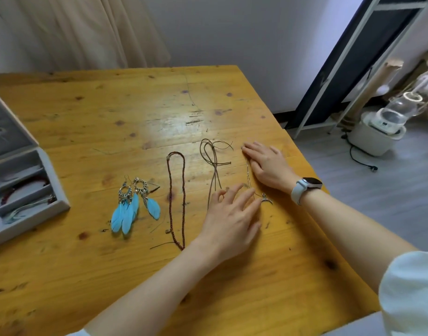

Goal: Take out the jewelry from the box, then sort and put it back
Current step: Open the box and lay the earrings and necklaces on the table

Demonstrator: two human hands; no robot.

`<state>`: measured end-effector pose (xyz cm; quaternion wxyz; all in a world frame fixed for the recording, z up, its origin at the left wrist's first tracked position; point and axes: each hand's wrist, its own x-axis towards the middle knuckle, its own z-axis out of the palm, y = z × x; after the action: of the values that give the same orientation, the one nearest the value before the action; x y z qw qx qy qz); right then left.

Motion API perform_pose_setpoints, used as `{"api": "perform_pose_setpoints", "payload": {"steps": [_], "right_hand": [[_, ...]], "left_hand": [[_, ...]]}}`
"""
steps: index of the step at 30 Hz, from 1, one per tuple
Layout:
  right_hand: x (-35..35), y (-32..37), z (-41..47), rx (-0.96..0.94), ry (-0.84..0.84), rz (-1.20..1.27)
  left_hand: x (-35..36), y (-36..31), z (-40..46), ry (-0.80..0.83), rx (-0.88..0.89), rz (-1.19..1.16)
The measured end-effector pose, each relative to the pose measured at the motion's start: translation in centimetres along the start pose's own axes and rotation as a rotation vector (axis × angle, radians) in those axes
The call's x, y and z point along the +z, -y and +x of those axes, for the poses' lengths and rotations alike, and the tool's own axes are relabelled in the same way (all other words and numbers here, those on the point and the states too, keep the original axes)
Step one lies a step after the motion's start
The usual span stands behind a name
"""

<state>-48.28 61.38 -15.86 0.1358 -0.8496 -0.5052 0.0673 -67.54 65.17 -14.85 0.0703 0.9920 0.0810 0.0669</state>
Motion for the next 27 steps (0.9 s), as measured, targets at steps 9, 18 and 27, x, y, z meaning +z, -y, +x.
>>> {"api": "perform_pose_setpoints", "payload": {"steps": [9, 18, 27], "right_hand": [[-2.3, 4.0, -0.4, 0.007, -0.025, 0.096], [-4.7, 18.8, 2.6, -0.264, -0.118, 0.262], [-1.5, 37.1, 10.3, -0.308, -0.053, 0.576]], "left_hand": [[-2.5, 3.1, -1.5, 0.015, -0.033, -0.039], [-12.8, 16.0, -7.3, -0.241, -0.342, 0.037], [-21.0, 30.3, -16.8, -0.443, -0.71, 0.296]]}}
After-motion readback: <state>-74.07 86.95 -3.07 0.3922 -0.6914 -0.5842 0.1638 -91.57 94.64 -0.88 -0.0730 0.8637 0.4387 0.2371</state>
